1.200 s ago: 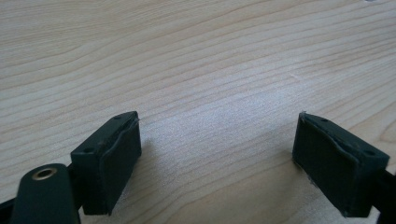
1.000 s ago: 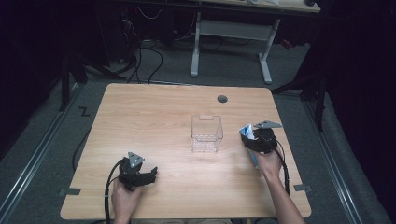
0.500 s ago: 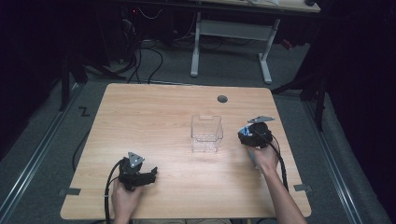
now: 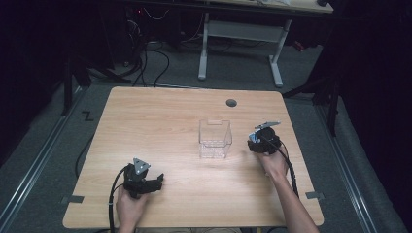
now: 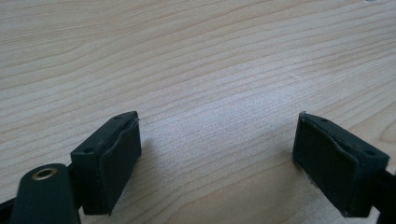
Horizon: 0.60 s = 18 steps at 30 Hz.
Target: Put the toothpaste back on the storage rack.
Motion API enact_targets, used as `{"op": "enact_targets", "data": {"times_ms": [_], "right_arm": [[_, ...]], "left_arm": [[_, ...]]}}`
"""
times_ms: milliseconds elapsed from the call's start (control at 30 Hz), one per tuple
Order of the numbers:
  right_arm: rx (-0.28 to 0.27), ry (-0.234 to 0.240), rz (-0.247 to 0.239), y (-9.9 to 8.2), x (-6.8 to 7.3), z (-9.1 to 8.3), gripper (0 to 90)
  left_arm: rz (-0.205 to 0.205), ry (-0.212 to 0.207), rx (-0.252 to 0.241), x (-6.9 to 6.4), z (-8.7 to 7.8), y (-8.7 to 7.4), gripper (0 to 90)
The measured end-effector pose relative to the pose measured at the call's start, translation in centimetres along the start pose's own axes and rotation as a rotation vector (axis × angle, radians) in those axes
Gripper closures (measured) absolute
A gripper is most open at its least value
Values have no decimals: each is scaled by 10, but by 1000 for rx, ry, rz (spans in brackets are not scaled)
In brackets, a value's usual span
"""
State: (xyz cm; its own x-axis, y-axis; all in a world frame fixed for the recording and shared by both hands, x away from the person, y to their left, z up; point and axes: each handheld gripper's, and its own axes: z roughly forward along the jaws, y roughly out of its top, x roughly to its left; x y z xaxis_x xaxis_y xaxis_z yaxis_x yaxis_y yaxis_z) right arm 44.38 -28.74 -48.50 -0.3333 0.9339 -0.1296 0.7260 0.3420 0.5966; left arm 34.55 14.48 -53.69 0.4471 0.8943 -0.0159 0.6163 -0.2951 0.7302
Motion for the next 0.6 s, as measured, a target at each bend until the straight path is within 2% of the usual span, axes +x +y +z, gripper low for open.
{"op": "enact_targets", "data": {"times_ms": [167, 367, 467, 600], "right_arm": [[33, -24, 1, -2, -2, 6, 458], [41, -42, 19, -6, -9, 8, 503], [33, -20, 45, -7, -15, 7, 517], [46, -14, 48, -9, -20, 7, 549]], "left_arm": [[0, 0, 0, 0, 0, 0, 155], [0, 0, 0, 0, 0, 0, 155], [0, 0, 0, 0, 0, 0, 155], [0, 0, 0, 0, 0, 0, 155]]}}
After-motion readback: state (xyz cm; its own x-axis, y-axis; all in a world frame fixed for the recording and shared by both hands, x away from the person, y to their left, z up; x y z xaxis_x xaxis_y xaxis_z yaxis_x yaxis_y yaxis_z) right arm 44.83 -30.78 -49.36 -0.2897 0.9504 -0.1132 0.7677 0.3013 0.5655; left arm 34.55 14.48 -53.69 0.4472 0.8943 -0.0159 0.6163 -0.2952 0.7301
